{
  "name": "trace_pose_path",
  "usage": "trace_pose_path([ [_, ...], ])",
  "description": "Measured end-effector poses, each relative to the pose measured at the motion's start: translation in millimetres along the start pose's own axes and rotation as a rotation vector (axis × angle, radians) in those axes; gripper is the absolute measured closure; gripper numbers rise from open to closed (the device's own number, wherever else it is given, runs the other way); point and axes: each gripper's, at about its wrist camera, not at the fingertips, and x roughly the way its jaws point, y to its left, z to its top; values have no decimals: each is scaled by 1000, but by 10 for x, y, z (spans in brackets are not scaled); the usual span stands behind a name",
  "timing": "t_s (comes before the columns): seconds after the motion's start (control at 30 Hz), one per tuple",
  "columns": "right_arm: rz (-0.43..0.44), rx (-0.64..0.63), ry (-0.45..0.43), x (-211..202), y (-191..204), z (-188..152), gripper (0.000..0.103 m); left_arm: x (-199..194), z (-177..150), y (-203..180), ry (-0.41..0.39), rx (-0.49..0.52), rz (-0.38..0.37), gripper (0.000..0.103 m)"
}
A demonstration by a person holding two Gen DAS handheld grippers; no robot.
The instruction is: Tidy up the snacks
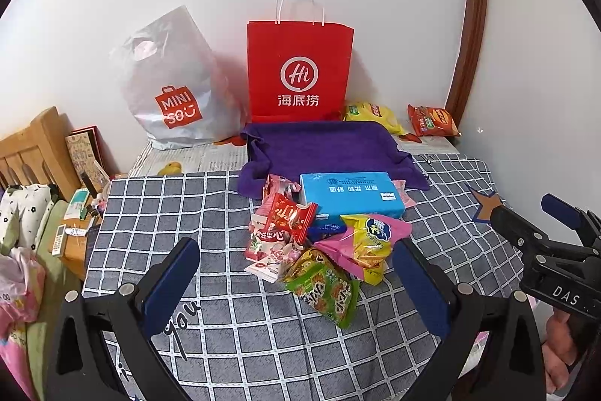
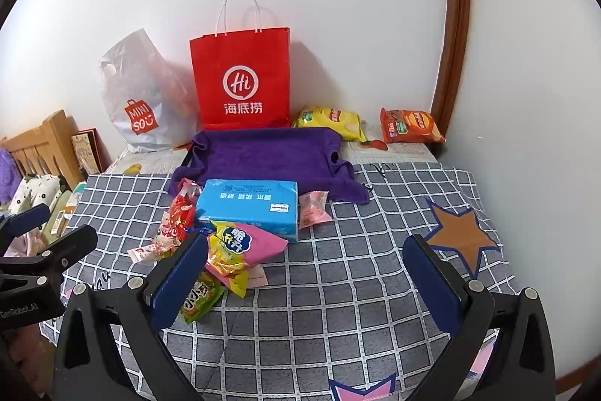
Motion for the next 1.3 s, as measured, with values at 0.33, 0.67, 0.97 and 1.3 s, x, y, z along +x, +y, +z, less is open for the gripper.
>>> trace_pose_path([
  [0.33, 6, 16, -16, -46, -10, 11, 0, -33, 40, -33, -13, 0, -9, 1],
  [0.67, 5, 20, -16, -61, -12, 17, 0, -93, 48, -58, -43, -4, -20, 1],
  [0.97, 2, 26, -20, -81, -24, 10, 0, -149, 61, -45, -59, -22, -8, 1],
  [1.3, 22, 24, -23, -101, -3, -1, 0, -123, 41, -20, -34, -21, 19, 1],
])
